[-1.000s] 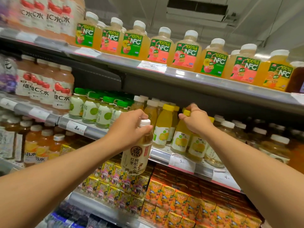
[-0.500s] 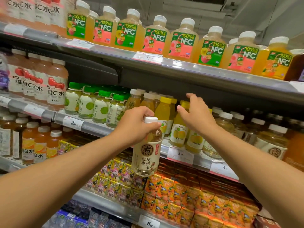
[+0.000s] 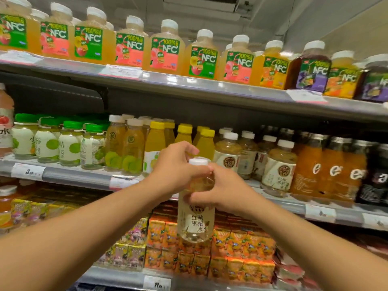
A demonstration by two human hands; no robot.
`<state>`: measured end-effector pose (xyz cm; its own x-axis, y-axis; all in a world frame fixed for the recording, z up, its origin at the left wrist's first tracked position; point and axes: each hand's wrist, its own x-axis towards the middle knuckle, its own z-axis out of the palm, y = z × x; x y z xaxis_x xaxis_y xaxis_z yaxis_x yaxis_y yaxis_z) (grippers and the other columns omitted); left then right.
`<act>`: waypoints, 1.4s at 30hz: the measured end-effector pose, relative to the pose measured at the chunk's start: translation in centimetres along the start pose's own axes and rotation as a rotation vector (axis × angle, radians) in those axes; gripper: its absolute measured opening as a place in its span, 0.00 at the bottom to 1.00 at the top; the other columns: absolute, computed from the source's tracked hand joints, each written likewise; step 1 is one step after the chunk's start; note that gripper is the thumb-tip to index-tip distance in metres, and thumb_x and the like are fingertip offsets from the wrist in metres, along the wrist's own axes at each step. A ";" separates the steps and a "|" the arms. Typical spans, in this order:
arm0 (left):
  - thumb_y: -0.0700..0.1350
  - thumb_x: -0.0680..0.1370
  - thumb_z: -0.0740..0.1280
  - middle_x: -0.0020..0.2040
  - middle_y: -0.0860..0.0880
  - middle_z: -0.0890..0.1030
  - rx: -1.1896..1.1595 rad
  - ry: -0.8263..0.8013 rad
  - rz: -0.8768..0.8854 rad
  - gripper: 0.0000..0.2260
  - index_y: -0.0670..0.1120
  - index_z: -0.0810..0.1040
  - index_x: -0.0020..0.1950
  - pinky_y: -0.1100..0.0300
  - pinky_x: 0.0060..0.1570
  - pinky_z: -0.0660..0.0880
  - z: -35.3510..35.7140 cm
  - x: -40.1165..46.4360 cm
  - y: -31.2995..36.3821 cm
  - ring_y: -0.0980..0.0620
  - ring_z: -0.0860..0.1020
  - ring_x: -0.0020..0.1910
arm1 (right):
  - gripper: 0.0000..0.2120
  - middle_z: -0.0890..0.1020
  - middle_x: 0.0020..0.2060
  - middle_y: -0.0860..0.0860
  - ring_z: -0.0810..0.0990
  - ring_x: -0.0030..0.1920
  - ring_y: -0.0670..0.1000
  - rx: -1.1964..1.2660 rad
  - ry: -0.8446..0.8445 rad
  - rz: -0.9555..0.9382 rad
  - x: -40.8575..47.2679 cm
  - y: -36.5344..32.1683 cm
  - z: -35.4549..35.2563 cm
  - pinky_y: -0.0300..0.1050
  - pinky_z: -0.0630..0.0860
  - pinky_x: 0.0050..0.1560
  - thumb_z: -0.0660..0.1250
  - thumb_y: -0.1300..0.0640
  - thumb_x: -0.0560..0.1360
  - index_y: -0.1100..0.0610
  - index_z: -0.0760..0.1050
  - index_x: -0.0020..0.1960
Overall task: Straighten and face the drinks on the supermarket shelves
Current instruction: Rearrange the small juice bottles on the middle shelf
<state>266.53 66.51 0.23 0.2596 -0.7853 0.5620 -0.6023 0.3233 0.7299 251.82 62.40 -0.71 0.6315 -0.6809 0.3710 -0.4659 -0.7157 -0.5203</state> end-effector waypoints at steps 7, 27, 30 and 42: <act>0.55 0.78 0.65 0.56 0.57 0.80 -0.132 -0.015 0.016 0.18 0.54 0.71 0.67 0.63 0.46 0.77 3.9 0.1 0.9 0.64 0.77 0.51 | 0.41 0.79 0.53 0.41 0.79 0.52 0.43 0.006 0.203 0.045 -2.2 3.4 -9.2 0.46 0.81 0.47 0.74 0.28 0.52 0.43 0.69 0.60; 0.38 0.72 0.62 0.77 0.52 0.32 0.794 -0.346 0.116 0.39 0.48 0.47 0.79 0.51 0.76 0.50 6.4 -2.7 -8.1 0.52 0.34 0.76 | 0.42 0.79 0.45 0.48 0.82 0.40 0.47 -0.308 0.239 0.295 3.6 9.7 -12.7 0.46 0.83 0.35 0.75 0.36 0.64 0.53 0.62 0.69; 0.38 0.72 0.62 0.77 0.52 0.32 0.774 -0.337 0.117 0.39 0.49 0.47 0.79 0.52 0.75 0.52 6.4 -2.7 -8.1 0.53 0.34 0.76 | 0.44 0.79 0.43 0.48 0.83 0.37 0.47 -0.308 0.216 0.355 4.2 9.9 -12.3 0.41 0.80 0.31 0.77 0.38 0.64 0.53 0.59 0.71; 0.38 0.72 0.64 0.76 0.54 0.30 0.785 -0.293 0.139 0.41 0.51 0.45 0.79 0.56 0.72 0.62 6.4 -3.3 -7.9 0.54 0.34 0.75 | 0.50 0.81 0.40 0.52 0.84 0.33 0.48 -0.257 0.215 0.492 5.7 10.1 -11.8 0.40 0.79 0.27 0.79 0.44 0.64 0.51 0.55 0.76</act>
<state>265.60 63.18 -9.90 0.0038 -0.9058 0.4237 -0.9915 0.0516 0.1192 243.40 49.46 5.28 0.1763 -0.9391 0.2949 -0.8243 -0.3045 -0.4773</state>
